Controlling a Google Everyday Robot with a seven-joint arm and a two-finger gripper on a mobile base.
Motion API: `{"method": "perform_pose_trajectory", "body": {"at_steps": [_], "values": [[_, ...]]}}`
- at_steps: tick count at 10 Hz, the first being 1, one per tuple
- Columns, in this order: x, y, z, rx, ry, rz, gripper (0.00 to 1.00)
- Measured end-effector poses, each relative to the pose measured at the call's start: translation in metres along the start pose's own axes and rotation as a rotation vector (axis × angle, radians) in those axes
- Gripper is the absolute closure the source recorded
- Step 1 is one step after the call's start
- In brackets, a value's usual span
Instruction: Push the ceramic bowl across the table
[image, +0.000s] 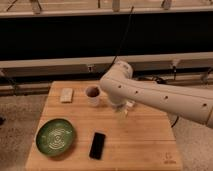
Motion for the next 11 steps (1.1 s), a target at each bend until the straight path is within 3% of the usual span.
{"method": "perform_pose_trajectory", "body": {"at_steps": [3, 7, 10, 11], "values": [[-0.022, -0.005, 0.009, -0.005, -0.005, -0.046, 0.2], [-0.07, -0.014, 0.019, -0.013, -0.018, -0.122, 0.2], [-0.088, -0.016, 0.021, -0.015, -0.015, -0.153, 0.2], [-0.105, -0.018, 0.021, -0.017, -0.022, -0.182, 0.2]]}}
